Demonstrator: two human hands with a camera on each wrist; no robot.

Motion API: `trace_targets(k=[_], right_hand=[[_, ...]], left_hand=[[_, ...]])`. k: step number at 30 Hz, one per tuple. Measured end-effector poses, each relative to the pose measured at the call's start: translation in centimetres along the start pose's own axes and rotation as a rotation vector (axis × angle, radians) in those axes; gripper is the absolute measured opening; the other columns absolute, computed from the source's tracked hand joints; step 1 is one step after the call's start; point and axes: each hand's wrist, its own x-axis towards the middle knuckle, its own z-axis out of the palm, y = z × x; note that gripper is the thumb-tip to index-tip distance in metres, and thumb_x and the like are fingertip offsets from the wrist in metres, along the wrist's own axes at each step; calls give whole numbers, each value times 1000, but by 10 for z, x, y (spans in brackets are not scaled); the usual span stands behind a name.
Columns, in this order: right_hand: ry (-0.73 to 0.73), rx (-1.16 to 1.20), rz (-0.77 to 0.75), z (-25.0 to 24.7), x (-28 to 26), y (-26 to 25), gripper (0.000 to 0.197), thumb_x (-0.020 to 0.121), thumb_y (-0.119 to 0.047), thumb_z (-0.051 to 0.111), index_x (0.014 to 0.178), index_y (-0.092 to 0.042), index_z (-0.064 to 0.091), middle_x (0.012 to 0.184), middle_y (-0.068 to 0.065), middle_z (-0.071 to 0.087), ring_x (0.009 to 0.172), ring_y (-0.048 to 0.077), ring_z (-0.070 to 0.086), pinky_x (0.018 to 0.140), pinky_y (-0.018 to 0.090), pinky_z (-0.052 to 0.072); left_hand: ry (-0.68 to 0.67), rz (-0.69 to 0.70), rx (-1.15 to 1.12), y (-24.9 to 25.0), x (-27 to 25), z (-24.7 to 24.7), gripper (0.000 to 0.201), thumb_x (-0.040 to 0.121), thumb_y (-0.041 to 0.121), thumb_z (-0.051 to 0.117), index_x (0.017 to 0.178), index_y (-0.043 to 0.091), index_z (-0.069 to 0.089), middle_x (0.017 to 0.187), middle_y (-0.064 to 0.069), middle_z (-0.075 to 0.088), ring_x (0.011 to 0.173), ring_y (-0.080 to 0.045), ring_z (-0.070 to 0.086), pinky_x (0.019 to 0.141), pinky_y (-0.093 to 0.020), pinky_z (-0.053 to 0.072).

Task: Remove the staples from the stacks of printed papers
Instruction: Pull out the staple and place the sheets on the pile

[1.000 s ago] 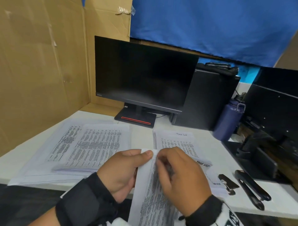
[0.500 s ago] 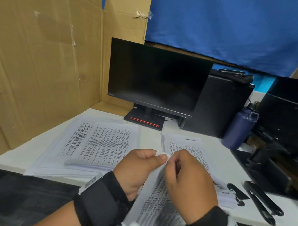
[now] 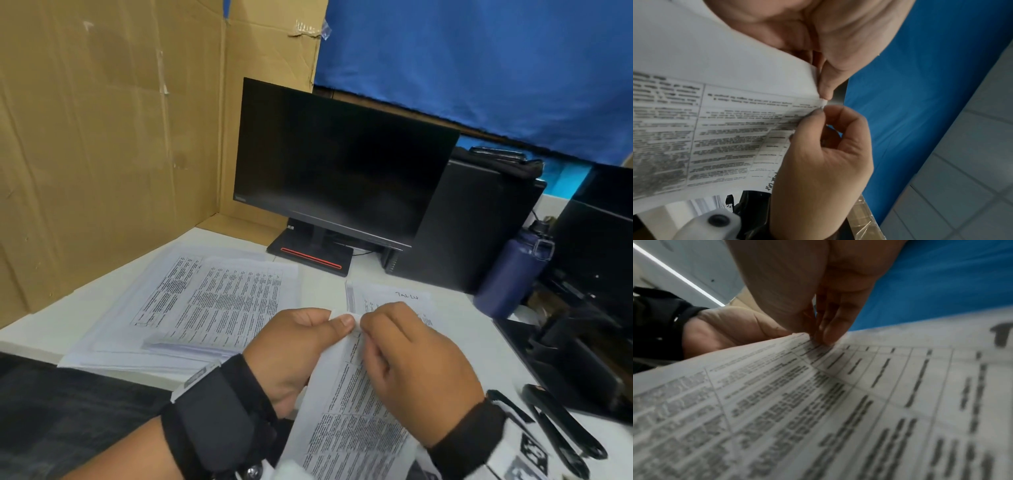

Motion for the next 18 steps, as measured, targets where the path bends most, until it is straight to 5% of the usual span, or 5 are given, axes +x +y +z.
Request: trace_targets(k=[5, 9, 12, 14, 18], right_hand=[[-70, -173, -148, -8, 6, 8, 14, 88, -20, 57, 87, -15, 70, 77, 1, 60, 54, 23, 55, 39, 32, 44], [-125, -213, -201, -6, 11, 8, 9, 83, -20, 58, 77, -14, 62, 68, 2, 53, 47, 23, 49, 39, 32, 42], [-120, -141, -56, -7, 17, -1, 13, 82, -24, 50, 73, -16, 54, 64, -1, 46, 43, 21, 42, 37, 27, 31], [-89, -50, 93, -6, 18, -9, 12, 80, -26, 48, 70, -21, 44, 62, -7, 36, 43, 19, 32, 40, 25, 23], [-9, 185, 361, 6, 15, -21, 15, 80, -21, 53, 71, -22, 41, 58, -9, 39, 49, 12, 40, 44, 24, 33]], left_hand=[[-42, -10, 33, -1, 1, -2, 19, 93, 19, 72, 88, 2, 78, 84, -22, 72, 76, -31, 68, 80, -45, 58], [-43, -5, 52, -2, 1, -2, 18, 92, 18, 72, 81, 6, 79, 84, -24, 68, 74, -30, 65, 71, -37, 56], [-45, 19, 56, 0, 0, -1, 22, 94, 18, 70, 75, 11, 79, 77, -20, 70, 65, -26, 66, 61, -30, 57], [-34, 55, 44, 2, 1, 0, 21, 91, 23, 74, 81, 6, 79, 80, -21, 70, 71, -28, 66, 72, -37, 57], [3, 155, 72, 1, 7, -3, 71, 71, 48, 81, 96, -15, 61, 87, -17, 56, 80, -30, 48, 77, -45, 40]])
